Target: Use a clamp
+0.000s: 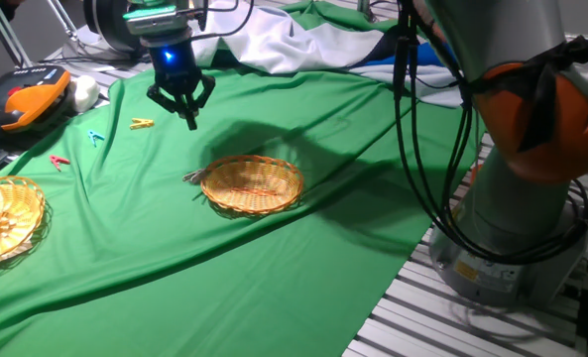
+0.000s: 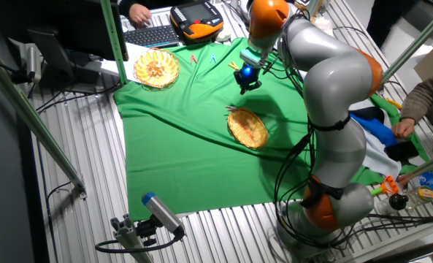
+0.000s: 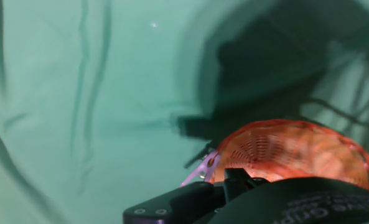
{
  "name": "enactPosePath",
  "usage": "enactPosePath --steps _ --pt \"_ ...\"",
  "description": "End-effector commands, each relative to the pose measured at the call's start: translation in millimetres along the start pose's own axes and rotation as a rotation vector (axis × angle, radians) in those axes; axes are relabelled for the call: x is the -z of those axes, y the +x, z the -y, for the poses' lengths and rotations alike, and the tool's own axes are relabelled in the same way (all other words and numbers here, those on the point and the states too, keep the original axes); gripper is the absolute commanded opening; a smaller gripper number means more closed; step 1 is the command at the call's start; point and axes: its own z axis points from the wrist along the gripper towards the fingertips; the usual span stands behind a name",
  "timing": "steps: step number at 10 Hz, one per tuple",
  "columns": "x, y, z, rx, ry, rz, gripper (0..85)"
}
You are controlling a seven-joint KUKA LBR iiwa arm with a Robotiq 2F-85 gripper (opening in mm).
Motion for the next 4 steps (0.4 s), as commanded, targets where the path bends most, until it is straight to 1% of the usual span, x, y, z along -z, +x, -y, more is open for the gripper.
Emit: enactPosePath --steps 1,2,3,4 --pt "-0.2 1.1 -0.5 0.548 0.143 0.073 0.0" --pt "-0.2 1.7 -0.8 0.562 0.15 0.097 0.0" --pt "-0.5 3.7 -1.5 0.565 0.148 0.103 0.0" --pt "-1.4 6.4 -2.2 0.56 0.14 0.098 0.0"
